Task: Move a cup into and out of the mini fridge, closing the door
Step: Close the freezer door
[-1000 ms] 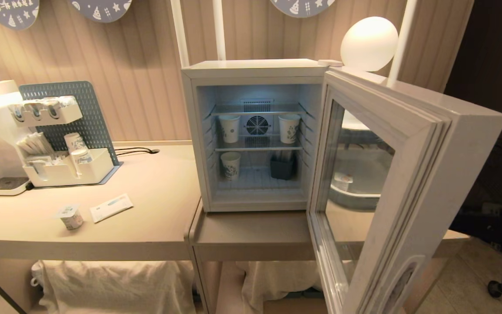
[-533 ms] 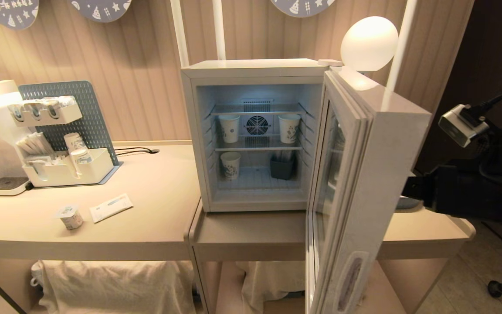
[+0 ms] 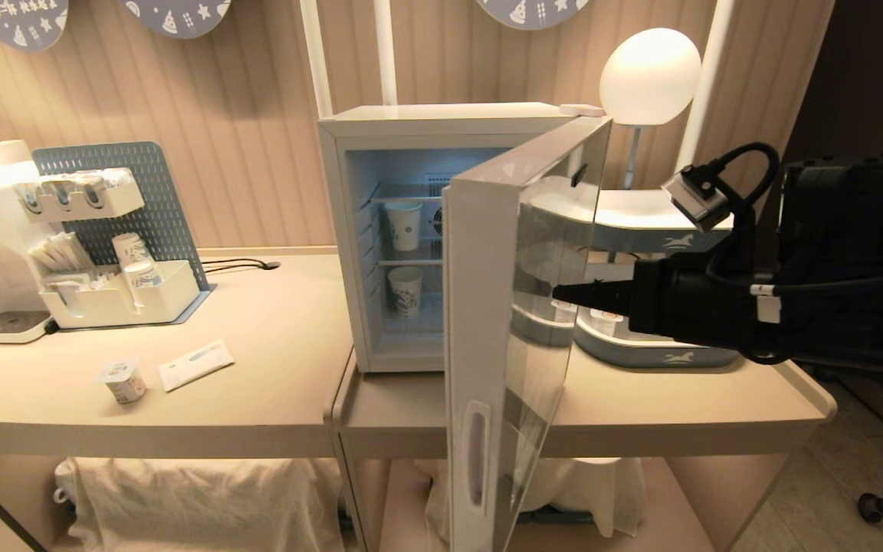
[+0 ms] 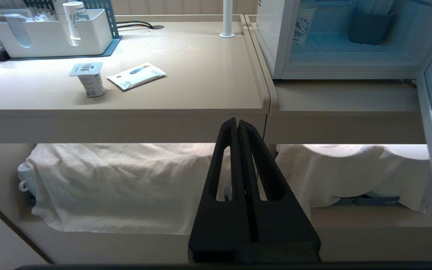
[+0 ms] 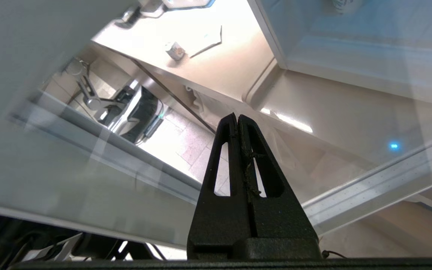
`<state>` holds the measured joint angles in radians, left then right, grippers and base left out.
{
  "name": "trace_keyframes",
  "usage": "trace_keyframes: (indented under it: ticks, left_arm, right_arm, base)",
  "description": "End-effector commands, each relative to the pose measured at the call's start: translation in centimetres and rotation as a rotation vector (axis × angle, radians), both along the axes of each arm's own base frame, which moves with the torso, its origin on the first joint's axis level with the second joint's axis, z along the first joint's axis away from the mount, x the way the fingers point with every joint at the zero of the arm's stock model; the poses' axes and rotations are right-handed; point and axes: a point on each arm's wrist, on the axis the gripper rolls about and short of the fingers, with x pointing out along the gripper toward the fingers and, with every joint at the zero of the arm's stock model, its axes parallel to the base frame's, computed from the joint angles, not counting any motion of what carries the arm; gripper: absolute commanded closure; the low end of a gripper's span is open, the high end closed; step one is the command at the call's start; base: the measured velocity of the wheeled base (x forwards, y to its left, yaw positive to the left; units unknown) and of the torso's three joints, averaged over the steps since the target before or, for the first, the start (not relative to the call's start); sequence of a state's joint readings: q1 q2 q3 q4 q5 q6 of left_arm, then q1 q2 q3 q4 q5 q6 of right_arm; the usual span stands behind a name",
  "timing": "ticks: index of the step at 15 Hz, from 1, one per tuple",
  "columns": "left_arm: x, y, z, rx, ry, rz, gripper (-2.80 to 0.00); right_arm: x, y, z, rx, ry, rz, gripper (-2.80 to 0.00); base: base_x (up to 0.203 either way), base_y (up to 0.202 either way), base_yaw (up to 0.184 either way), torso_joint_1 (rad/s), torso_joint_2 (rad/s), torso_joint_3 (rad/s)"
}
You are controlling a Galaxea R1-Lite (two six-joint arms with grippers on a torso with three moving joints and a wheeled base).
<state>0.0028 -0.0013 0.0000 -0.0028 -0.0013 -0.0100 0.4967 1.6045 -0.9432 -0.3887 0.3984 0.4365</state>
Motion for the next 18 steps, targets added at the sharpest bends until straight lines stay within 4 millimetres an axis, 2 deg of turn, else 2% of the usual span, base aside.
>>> trace_keyframes:
  ticks: [1,3,10,18]
  left_arm:
    - [0.0,0.0,-0.1,-0.001,0.004,0.0,0.0]
    - [0.0,0.0,-0.1,-0.001,0.004,0.0,0.0]
    - [0.0,0.0,-0.1,-0.001,0.004,0.0,0.0]
    - [0.0,0.0,-0.1,-0.001,0.004,0.0,0.0]
  right_arm:
    - [1.0,1.0,-0.9,-0.015,0.023,0.003,0.0]
    - [1.6,1.4,-1.4,-0.029,0.027,-0.015,0.0]
    - [3.4,2.9,-1.0,-0.052,0.017,-0.066,0.0]
    - [8.7,6.6,-2.4,-0.202,0.042,-0.35,0.0]
  base:
    - [0.0,0.0,0.0,0.0,0.0,0.0]
    - [0.0,0.0,0.0,0.0,0.0,0.0]
    - [0.0,0.0,0.0,0.0,0.0,0.0]
    - [0.0,0.0,0.0,0.0,0.0,0.0]
